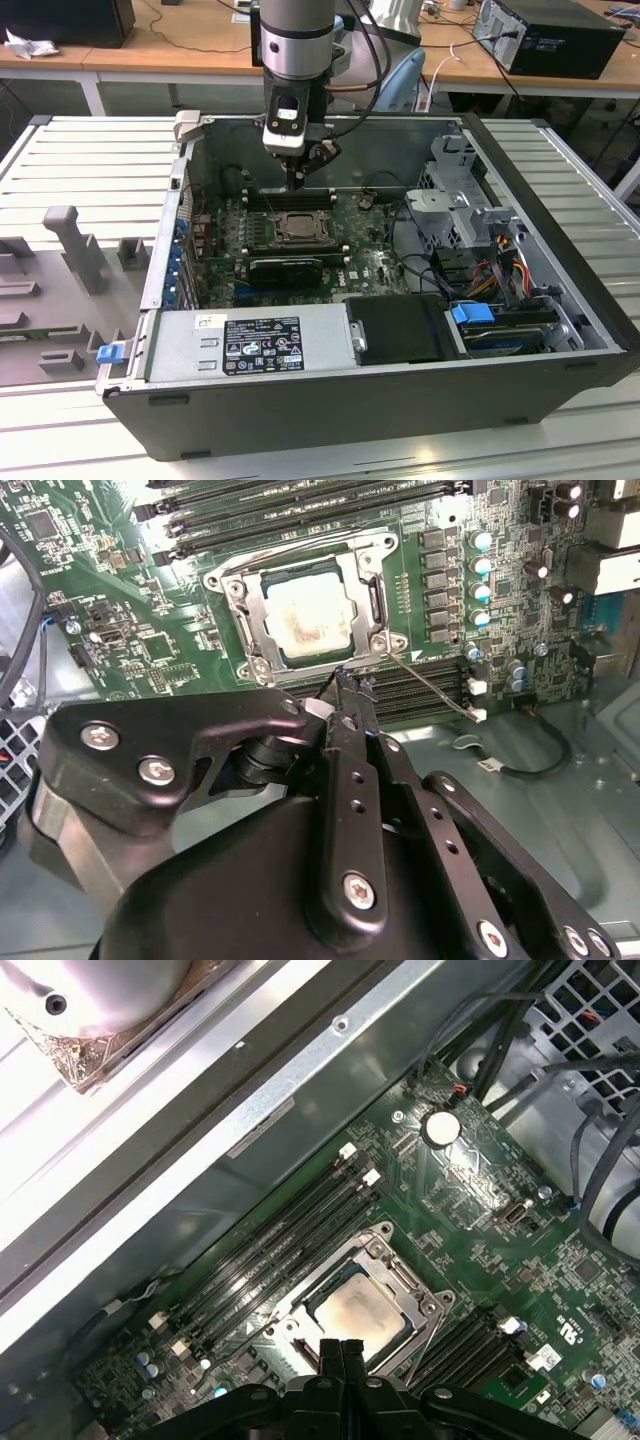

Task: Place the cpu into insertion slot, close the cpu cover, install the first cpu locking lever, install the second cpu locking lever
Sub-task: 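Install the first cpu locking lever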

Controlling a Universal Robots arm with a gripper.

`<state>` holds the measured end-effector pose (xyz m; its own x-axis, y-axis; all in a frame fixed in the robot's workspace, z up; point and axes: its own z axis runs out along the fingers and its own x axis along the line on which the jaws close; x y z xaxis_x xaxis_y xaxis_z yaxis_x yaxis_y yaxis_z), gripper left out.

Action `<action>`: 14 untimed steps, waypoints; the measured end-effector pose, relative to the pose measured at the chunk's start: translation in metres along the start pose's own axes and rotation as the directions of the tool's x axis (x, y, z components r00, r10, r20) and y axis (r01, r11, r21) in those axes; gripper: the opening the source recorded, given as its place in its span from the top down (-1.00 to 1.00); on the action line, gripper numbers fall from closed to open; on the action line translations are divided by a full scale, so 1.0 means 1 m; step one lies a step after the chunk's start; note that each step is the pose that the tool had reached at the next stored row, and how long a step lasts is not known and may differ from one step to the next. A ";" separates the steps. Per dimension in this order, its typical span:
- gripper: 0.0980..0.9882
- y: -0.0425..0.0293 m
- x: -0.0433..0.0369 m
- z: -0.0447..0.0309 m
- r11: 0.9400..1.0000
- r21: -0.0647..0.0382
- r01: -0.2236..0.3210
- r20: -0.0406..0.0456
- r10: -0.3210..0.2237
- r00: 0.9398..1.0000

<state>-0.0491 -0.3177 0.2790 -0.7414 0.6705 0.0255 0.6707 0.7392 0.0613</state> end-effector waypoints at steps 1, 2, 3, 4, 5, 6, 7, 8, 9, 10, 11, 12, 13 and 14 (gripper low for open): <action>0.98 0.0000 0.0000 0.0000 1.000 0.000 0.003 0.000 -0.003 1.000; 0.98 0.0000 0.0000 0.0000 1.000 0.000 0.006 0.000 -0.006 1.000; 0.98 0.0000 0.0000 0.0000 1.000 0.000 0.009 -0.001 -0.009 1.000; 0.98 0.0000 0.0000 0.0000 1.000 0.000 0.013 -0.001 -0.013 1.000; 0.98 0.0000 0.0000 0.0000 1.000 0.000 0.016 -0.001 -0.016 1.000; 0.98 0.0000 0.0000 0.0000 1.000 0.001 0.019 -0.001 -0.019 1.000; 0.98 0.0000 0.0000 0.0000 1.000 0.001 0.021 -0.001 -0.021 1.000; 0.98 0.0000 0.0000 0.0000 1.000 0.001 0.025 -0.002 -0.025 1.000; 0.98 0.0000 0.0000 0.0000 1.000 0.001 0.028 -0.002 -0.028 1.000; 0.98 0.0000 0.0000 0.0000 0.999 0.001 0.032 -0.002 -0.032 0.999; 0.98 0.0000 0.0000 0.0000 0.999 0.001 0.036 -0.002 -0.036 0.999; 0.98 0.0000 0.0000 0.0000 0.999 0.001 0.041 -0.003 -0.041 0.999; 0.98 0.0000 0.0000 0.0000 0.999 0.001 0.046 -0.003 -0.046 0.999; 0.98 0.0000 0.0000 0.0000 0.999 0.001 0.050 -0.003 -0.050 0.999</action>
<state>-0.0491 -0.3178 0.2790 -0.7743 0.6323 0.0255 0.6325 0.7721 0.0612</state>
